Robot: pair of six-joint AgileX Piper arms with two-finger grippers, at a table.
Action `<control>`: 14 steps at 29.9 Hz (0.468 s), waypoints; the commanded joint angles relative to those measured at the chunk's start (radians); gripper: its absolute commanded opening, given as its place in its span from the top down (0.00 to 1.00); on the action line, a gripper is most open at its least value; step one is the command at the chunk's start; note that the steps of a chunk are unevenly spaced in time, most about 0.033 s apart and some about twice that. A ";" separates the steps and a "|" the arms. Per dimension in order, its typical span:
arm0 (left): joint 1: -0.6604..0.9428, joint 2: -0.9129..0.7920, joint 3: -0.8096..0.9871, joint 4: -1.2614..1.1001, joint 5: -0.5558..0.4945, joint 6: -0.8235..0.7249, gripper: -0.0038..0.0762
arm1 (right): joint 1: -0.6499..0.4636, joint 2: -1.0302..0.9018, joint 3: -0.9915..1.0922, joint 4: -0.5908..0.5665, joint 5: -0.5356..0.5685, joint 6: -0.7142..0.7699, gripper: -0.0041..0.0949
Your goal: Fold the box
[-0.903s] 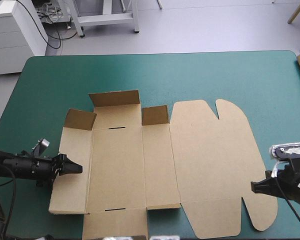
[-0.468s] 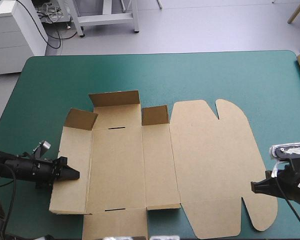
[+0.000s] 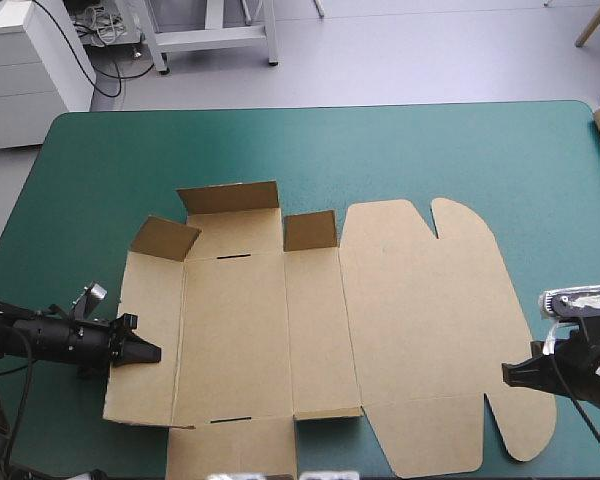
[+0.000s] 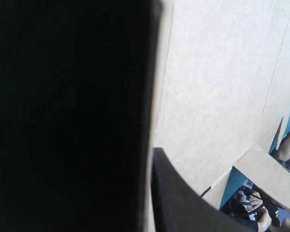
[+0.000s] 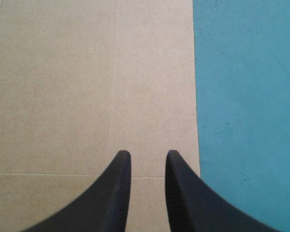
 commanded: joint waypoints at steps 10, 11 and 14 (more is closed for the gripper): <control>-0.199 -0.034 -0.403 0.199 0.032 -0.065 0.96 | 0.002 0.001 -0.024 0.005 -0.051 -0.006 0.73; -0.233 -0.034 -0.447 0.227 0.032 -0.070 0.96 | 0.002 0.001 -0.024 0.004 -0.051 -0.006 0.73; -0.357 -0.030 -0.621 0.344 0.026 -0.108 0.96 | 0.002 0.001 -0.024 0.004 -0.051 -0.006 0.73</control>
